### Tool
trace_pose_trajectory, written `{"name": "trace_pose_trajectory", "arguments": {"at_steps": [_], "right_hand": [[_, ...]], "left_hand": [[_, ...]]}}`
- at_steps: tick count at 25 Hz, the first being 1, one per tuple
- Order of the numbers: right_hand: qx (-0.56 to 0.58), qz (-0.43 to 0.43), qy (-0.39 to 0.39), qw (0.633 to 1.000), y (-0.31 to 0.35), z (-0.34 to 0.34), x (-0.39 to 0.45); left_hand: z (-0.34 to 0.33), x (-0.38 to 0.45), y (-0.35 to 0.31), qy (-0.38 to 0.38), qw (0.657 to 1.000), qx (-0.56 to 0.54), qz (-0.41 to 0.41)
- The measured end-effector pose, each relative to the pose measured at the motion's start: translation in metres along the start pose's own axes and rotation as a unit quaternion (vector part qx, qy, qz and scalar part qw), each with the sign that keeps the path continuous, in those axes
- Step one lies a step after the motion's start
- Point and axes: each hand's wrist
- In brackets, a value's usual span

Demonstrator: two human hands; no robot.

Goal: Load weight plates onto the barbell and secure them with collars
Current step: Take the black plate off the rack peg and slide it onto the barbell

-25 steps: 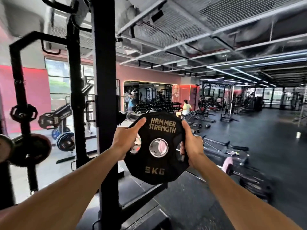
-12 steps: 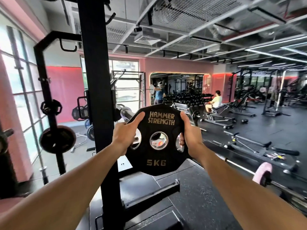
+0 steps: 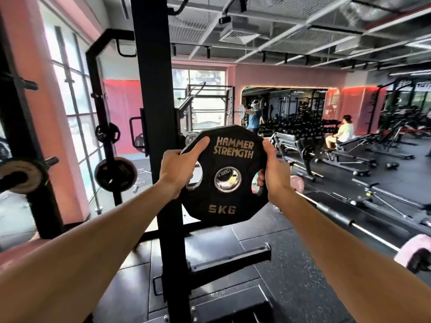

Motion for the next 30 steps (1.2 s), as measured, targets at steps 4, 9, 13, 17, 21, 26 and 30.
{"name": "trace_pose_trajectory", "arguments": {"at_steps": [4, 9, 13, 17, 21, 26, 30], "right_hand": [[-0.016, -0.013, 0.017, 1.0, -0.001, -0.008, 0.015], [0.006, 0.003, 0.03, 1.0, -0.016, -0.008, 0.03], [-0.001, 0.004, 0.074, 0.997, -0.015, -0.013, 0.038], [-0.043, 0.022, 0.118, 0.992, -0.01, -0.025, 0.054], [-0.055, 0.03, 0.142, 0.988, -0.019, -0.033, 0.072], [-0.058, 0.013, 0.125, 0.99, -0.037, -0.048, 0.093], [-0.058, 0.011, 0.132, 0.989, -0.048, -0.064, 0.116]], "left_hand": [[0.002, 0.006, -0.002, -0.011, 1.0, -0.001, 0.01], [-0.005, 0.011, 0.006, -0.026, 1.0, -0.001, -0.011], [-0.008, 0.014, 0.01, -0.05, 0.999, -0.014, -0.009], [-0.011, 0.026, 0.022, -0.069, 0.997, -0.03, 0.008], [-0.014, 0.043, 0.036, -0.066, 0.997, -0.041, 0.006], [-0.015, 0.077, 0.046, -0.056, 0.998, -0.036, -0.005], [-0.021, 0.106, 0.058, -0.066, 0.997, -0.042, -0.009]]}}
Point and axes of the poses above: each hand's wrist, its own x-axis towards the middle knuckle, its own z-axis out of the back of the hand, y = z × x, and after that the axes turned 11 degrees about x, right-handed
